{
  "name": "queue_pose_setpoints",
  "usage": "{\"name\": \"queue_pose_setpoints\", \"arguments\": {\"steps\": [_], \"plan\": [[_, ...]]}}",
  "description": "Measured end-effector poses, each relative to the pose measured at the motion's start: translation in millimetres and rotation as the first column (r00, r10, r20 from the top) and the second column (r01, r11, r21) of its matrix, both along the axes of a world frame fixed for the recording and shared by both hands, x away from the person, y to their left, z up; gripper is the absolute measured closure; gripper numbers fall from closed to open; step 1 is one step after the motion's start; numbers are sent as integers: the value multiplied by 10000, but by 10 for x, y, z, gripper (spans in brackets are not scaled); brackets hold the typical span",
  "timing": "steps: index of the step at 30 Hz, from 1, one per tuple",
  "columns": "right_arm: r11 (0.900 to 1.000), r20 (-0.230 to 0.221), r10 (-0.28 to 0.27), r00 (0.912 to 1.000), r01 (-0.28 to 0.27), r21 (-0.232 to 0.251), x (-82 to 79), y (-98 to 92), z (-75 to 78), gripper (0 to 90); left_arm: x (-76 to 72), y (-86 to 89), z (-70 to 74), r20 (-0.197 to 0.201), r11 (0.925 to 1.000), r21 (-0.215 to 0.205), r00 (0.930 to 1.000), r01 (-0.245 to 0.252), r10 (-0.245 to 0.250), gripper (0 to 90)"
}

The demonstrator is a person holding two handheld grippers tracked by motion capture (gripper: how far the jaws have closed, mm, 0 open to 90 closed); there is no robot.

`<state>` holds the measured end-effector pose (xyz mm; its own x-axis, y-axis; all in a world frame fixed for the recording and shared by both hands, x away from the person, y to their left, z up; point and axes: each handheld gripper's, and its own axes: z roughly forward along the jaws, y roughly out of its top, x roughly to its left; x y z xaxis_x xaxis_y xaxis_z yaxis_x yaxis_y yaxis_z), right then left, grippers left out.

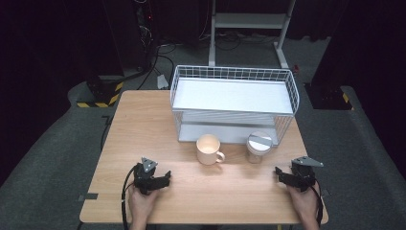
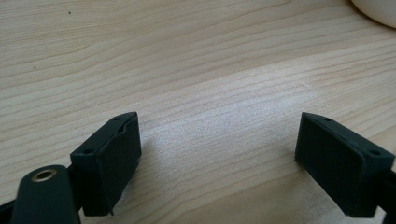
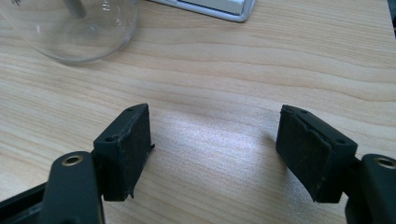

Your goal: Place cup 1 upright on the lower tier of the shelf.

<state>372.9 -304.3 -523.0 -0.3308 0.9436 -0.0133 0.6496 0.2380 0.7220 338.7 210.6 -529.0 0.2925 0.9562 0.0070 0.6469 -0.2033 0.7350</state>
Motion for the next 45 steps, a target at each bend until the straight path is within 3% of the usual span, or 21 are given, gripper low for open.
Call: {"name": "queue_pose_setpoints", "arguments": {"steps": [26, 45], "plan": [[10000, 31, 47, 10000, -47, -35, -29, 14, 1, 265, -2, 3, 3, -1, 10000, 2, 10000, -23, 23, 157], [9996, 307, 279, 9991, -282, 72, -190, 97, 13, 253, -1, 3, 2, 17, 10000, -18, 10000, -81, 81, 160]]}}
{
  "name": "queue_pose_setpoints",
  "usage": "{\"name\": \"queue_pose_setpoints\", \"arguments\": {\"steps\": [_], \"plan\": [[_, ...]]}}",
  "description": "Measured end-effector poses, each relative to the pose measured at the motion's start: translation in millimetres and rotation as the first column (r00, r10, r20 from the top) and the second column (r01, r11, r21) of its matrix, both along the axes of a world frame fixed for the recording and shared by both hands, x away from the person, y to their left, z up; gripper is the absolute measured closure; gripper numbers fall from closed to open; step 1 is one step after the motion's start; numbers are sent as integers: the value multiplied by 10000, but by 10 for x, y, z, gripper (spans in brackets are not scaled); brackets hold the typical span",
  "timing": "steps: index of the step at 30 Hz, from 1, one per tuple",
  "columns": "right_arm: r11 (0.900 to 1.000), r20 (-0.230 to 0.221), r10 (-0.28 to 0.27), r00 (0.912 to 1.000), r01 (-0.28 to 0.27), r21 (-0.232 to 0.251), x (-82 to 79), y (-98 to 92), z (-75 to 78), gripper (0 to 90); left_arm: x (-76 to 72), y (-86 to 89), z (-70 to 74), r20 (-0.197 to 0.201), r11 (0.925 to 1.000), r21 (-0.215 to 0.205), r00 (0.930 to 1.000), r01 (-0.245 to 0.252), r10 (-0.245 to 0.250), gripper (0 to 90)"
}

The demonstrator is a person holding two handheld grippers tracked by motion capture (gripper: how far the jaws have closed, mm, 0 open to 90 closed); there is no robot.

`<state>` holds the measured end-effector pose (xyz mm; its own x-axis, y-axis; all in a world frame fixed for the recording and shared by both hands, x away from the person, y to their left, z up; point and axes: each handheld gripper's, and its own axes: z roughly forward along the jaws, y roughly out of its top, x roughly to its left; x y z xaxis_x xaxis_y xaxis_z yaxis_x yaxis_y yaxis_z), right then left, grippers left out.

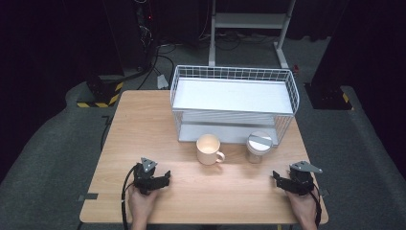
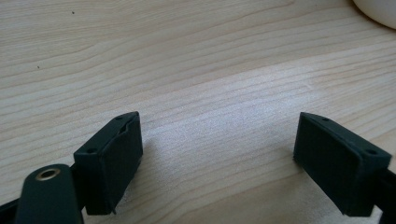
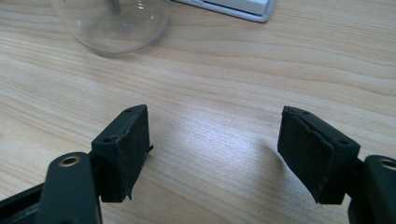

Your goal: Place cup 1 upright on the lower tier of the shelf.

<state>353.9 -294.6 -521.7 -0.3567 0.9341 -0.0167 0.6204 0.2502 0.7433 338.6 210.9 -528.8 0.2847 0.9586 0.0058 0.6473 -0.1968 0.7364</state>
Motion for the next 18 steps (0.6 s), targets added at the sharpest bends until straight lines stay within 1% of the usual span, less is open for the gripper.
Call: {"name": "queue_pose_setpoints", "arguments": {"steps": [5, 14, 18], "plan": [[9999, 48, 95, 9999, -96, 113, -39, 34, 6, 252, 0, 3, 1, -14, 10000, 24, 10000, 2, -2, 160], [9995, 129, 261, 9996, -263, 159, -71, 88, 24, 244, 0, 5, 1, -11, 10000, 31, 10000, -34, 34, 163], [9988, 189, 374, 9991, -379, 294, -78, 141, 44, 234, -1, 4, 1, -14, 10000, 7, 10000, -61, 61, 164]]}}
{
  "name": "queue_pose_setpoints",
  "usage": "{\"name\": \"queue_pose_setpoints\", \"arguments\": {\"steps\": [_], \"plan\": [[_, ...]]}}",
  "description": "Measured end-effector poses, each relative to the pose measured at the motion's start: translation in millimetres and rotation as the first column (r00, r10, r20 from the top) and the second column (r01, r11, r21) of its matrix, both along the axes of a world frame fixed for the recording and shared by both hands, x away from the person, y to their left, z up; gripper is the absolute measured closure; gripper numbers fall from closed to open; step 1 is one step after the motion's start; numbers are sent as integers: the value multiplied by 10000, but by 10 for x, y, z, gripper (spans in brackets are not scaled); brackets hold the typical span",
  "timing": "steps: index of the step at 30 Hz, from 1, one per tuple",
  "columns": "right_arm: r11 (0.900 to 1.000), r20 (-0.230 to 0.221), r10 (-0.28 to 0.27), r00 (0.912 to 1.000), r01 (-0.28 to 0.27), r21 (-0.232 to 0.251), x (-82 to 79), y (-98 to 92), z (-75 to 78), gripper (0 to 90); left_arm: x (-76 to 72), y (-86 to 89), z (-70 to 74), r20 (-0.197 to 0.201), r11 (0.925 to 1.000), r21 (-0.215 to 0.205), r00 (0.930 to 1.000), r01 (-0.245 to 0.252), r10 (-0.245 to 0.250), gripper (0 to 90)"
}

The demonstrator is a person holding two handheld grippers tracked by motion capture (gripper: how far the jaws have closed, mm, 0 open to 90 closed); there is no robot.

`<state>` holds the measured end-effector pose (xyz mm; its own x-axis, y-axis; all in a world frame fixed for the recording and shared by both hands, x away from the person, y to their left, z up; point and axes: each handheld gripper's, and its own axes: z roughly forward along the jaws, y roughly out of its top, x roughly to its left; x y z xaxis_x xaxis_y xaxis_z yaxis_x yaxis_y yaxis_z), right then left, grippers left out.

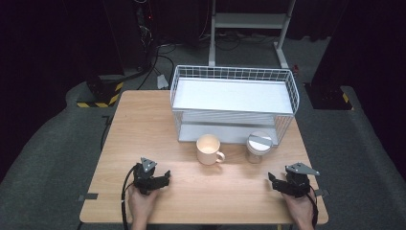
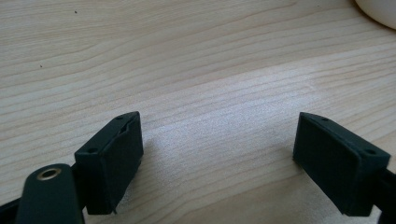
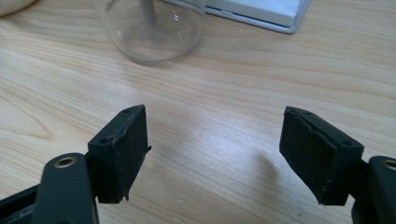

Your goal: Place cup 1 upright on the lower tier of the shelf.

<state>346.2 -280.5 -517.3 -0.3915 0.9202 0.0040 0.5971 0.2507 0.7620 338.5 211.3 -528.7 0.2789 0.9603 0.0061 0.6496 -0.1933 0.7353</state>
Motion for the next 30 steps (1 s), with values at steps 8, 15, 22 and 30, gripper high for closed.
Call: {"name": "queue_pose_setpoints", "arguments": {"steps": [8, 15, 22, 30], "plan": [[9993, 204, 322, 9993, -326, 204, 25, 90, 48, 208, -1, 1, 0, -4, 10000, -8, 10000, -14, 14, 166], [9976, 334, 584, 9977, -595, 341, 82, 228, 106, 173, -1, 0, 0, 2, 10000, -13, 10000, -33, 33, 167], [9973, 498, 544, 9973, -567, 456, 151, 307, 141, 150, -2, 1, 0, 1, 10000, -13, 10000, -35, 35, 168], [9957, 621, 664, 9959, -702, 607, 255, 381, 169, 138, -2, 0, 0, 2, 10000, -13, 10000, -35, 35, 168]]}}
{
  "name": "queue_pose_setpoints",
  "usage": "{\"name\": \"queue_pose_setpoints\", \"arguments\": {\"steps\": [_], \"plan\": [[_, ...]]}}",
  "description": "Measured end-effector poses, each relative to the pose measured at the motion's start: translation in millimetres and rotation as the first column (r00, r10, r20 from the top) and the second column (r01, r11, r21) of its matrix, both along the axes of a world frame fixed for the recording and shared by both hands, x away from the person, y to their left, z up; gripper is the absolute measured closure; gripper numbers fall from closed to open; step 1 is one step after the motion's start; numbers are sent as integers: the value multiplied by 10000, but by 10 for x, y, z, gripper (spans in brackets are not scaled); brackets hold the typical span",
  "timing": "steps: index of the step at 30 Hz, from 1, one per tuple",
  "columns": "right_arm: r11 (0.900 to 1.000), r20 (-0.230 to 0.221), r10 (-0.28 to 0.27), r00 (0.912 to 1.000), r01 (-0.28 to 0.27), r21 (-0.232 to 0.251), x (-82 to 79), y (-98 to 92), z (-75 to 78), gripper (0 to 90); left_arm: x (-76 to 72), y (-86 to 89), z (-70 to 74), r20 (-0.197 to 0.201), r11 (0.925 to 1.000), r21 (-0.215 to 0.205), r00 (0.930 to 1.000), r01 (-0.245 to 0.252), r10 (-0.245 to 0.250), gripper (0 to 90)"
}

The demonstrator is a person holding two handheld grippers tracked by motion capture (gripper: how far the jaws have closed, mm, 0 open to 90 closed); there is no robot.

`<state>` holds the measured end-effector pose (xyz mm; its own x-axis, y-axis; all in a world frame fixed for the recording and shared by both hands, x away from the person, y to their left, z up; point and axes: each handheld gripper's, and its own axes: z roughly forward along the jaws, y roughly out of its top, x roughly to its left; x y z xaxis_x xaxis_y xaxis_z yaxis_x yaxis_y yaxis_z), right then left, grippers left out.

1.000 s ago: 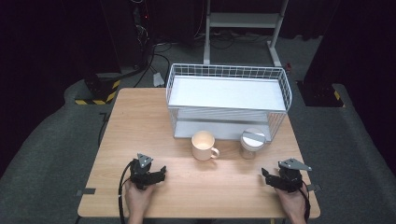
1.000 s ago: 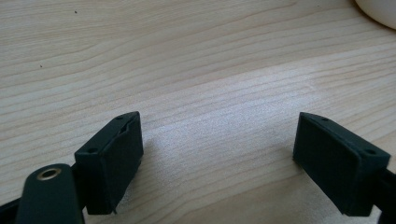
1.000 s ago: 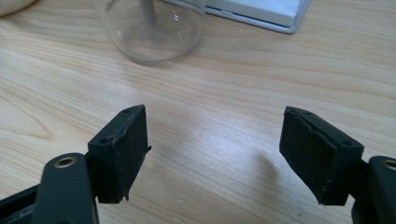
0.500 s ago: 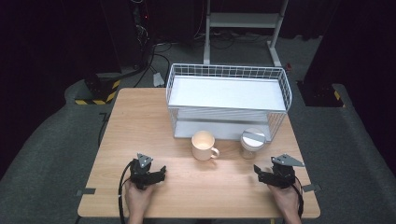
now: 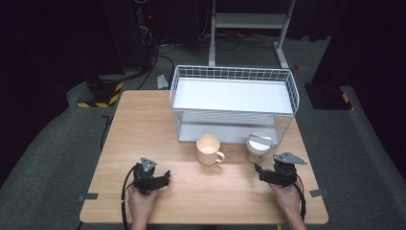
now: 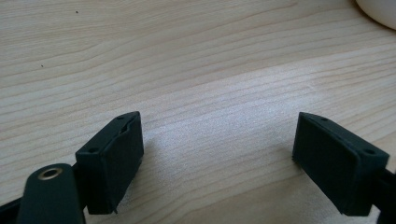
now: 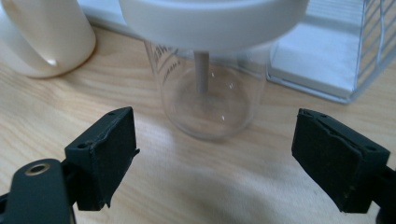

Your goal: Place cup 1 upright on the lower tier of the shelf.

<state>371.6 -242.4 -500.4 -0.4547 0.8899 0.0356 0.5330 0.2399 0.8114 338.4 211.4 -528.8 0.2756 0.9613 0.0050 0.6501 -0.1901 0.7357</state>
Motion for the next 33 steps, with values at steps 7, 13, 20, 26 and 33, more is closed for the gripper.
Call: {"name": "queue_pose_setpoints", "arguments": {"steps": [7, 13, 20, 26, 33], "plan": [[10000, -52, -75, 10000, 75, 10, 98, 69, 16, 122, 0, 0, 0, 0, 10000, 0, 10000, -1, 1, 168], [9999, 64, -111, 9999, 111, -71, 172, 120, 15, 116, 0, 0, 0, -1, 10000, -1, 10000, -2, 2, 168], [9996, 17, -215, 9998, 215, -156, 234, 167, -4, 107, 0, 0, 1, -13, 10000, 1, 10000, 7, -7, 167], [9992, 55, -344, 9994, 345, -205, 305, 227, -3, 103, 0, 0, 1, -13, 10000, 2, 10000, 6, -6, 168], [9990, 159, -383, 9991, 386, -242, 377, 259, -11, 103, 0, 0, 1, -12, 10000, 2, 10000, 5, -5, 168]]}}
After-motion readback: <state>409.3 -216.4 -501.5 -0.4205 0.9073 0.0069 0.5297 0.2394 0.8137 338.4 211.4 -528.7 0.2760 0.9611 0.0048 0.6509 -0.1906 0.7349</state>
